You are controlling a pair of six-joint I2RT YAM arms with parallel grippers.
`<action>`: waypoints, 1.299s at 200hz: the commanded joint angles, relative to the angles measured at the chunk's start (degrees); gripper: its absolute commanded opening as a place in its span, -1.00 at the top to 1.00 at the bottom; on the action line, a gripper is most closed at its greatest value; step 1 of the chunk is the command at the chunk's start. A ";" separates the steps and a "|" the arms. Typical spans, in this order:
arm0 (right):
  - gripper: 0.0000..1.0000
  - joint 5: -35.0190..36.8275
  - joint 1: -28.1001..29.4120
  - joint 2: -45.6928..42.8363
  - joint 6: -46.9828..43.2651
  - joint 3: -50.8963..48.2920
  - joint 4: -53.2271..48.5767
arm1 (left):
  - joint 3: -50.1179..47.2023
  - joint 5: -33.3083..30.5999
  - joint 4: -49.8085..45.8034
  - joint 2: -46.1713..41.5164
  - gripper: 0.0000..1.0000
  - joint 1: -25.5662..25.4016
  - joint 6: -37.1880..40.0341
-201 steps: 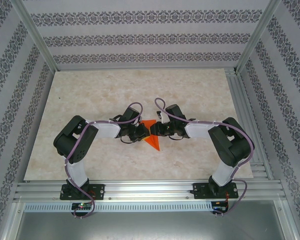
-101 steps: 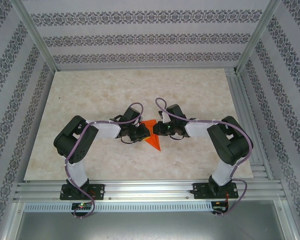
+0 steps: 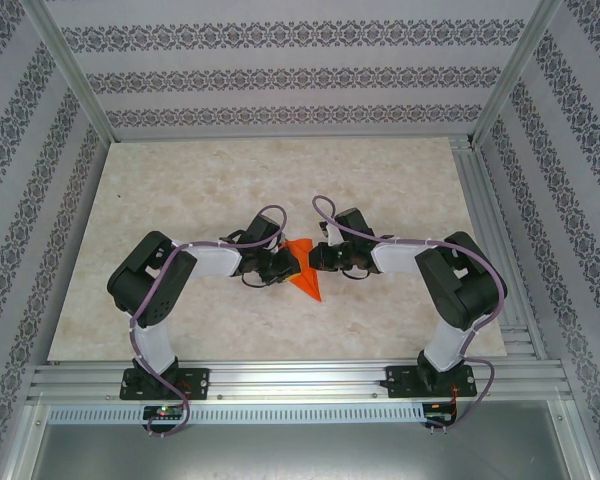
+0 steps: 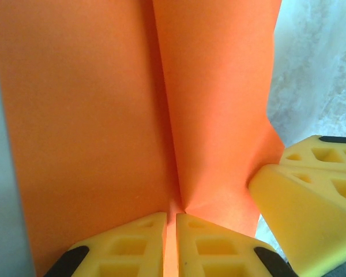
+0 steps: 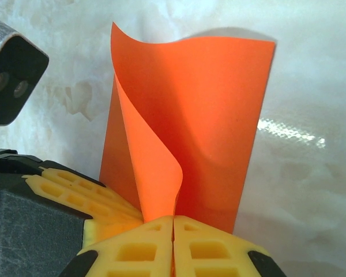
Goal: Fold a paper plane with a square sheet of paper (fold left side to right side)
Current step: Fourth fold the wing at the center of the table.
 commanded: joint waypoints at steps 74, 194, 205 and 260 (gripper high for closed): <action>0.81 -0.31 -1.26 1.86 -1.36 -0.25 0.81 | 0.40 0.51 -1.45 0.41 0.69 -0.84 0.83; 0.81 0.65 -1.18 1.60 -0.29 -3.04 2.26 | 0.31 0.51 -1.56 0.41 0.69 -0.79 0.91; 0.81 0.75 -1.17 1.64 -0.20 -3.31 2.56 | 0.33 0.51 -1.55 0.42 0.69 -0.79 0.91; 0.81 1.40 -1.08 3.04 -0.87 -2.23 0.53 | 0.31 0.79 -2.09 -0.58 0.69 -0.80 1.21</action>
